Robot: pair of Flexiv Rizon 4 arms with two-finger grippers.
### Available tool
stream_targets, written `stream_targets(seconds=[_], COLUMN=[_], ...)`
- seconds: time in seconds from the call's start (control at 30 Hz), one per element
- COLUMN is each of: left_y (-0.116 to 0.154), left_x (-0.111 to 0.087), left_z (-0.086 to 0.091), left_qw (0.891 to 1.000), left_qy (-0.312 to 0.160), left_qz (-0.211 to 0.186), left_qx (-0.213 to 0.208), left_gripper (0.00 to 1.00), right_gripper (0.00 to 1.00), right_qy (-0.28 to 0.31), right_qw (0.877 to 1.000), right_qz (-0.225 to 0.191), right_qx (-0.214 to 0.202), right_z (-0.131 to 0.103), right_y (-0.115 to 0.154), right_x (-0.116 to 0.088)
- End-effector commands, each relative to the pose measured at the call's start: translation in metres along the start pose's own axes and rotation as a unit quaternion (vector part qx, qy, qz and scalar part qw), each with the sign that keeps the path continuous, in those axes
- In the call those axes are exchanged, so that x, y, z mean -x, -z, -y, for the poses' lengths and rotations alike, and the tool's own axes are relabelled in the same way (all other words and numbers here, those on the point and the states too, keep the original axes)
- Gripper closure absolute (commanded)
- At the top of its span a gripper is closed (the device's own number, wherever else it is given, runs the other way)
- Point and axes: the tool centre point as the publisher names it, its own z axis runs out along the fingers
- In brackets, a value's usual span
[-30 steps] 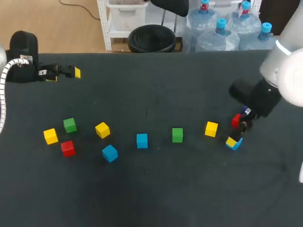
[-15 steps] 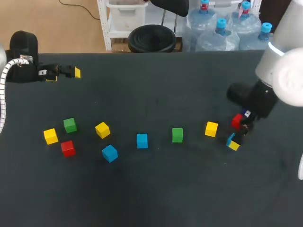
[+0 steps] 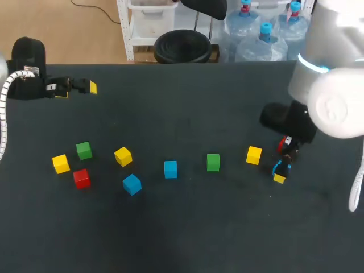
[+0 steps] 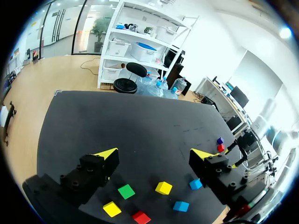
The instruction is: Place the blue cubes, place green cubes on the blue cubes, place the yellow cubes on the green cubes, then place the red cubes on the yellow cubes, and place purple cube on the red cubes.
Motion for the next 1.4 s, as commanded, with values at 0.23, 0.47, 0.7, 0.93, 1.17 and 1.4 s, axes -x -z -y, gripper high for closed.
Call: stream_targets(seconds=[0.23,0.47,0.7,0.93,1.17,1.4], left_y=[0.000,0.000,0.000,0.000,0.000,0.000], left_x=[0.000,0.000,0.000,0.000,0.000,0.000], left_z=[0.000,0.000,0.000,0.000,0.000,0.000], left_qw=[1.000,1.000,1.000,1.000,1.000,1.000], left_qy=[0.000,0.000,0.000,0.000,0.000,0.000], left_qz=[0.000,0.000,0.000,0.000,0.000,0.000], left_qx=[0.000,0.000,0.000,0.000,0.000,0.000], left_gripper=[0.00,0.00,0.00,0.00,0.00,0.00], right_gripper=[0.00,0.00,0.30,0.38,0.58,0.72], right_qy=[0.023,0.020,0.013,0.009,0.007,0.007], right_qw=[0.998,0.998,0.998,0.998,0.998,0.998], right_qz=[-0.034,-0.029,-0.030,-0.032,-0.032,-0.034], right_qx=[-0.047,-0.048,-0.049,-0.054,-0.059,-0.062], right_z=[-0.005,-0.003,0.000,0.003,0.005,0.005], right_y=[-0.008,-0.006,-0.011,-0.014,-0.014,-0.015], right_x=[-0.004,0.000,0.001,0.001,0.001,0.001])
